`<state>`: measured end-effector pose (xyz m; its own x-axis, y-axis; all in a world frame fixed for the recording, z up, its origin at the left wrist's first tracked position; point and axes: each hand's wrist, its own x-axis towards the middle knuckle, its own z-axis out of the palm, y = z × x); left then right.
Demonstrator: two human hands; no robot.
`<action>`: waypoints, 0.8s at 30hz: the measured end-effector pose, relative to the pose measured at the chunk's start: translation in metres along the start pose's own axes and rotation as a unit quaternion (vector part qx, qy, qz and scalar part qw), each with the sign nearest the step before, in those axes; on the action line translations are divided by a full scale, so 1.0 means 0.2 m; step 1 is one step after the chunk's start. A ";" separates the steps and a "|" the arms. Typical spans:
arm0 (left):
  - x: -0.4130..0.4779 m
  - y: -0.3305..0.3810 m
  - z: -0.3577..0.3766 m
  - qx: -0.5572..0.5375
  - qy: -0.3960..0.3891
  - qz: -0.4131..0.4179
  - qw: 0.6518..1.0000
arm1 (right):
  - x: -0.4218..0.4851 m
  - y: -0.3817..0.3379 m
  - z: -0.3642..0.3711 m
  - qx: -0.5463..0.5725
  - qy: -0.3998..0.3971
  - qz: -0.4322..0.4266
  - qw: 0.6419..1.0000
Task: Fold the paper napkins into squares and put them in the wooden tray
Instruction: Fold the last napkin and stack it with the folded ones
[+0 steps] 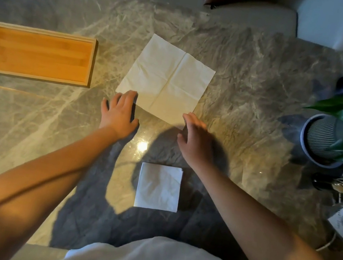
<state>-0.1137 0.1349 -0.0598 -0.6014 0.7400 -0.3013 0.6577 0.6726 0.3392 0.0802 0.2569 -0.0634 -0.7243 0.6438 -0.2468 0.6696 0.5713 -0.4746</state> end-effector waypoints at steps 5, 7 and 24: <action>-0.09 -0.05 0.05 0.022 0.052 0.010 0.998 | 0.00 0.06 0.01 -0.018 0.041 -0.003 0.999; -0.13 -0.07 0.07 0.005 0.057 -0.014 0.998 | 0.00 0.07 0.01 -0.022 0.048 -0.013 0.999; -0.39 -0.16 0.12 -0.047 0.058 0.020 0.997 | -0.18 0.14 0.00 0.045 0.099 0.022 0.994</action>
<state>-0.0769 0.0563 -0.0675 -0.6277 0.7565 -0.1836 0.6396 0.6357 0.4322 0.1240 0.2493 -0.0685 -0.6418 0.7601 -0.1016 0.6764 0.4986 -0.5421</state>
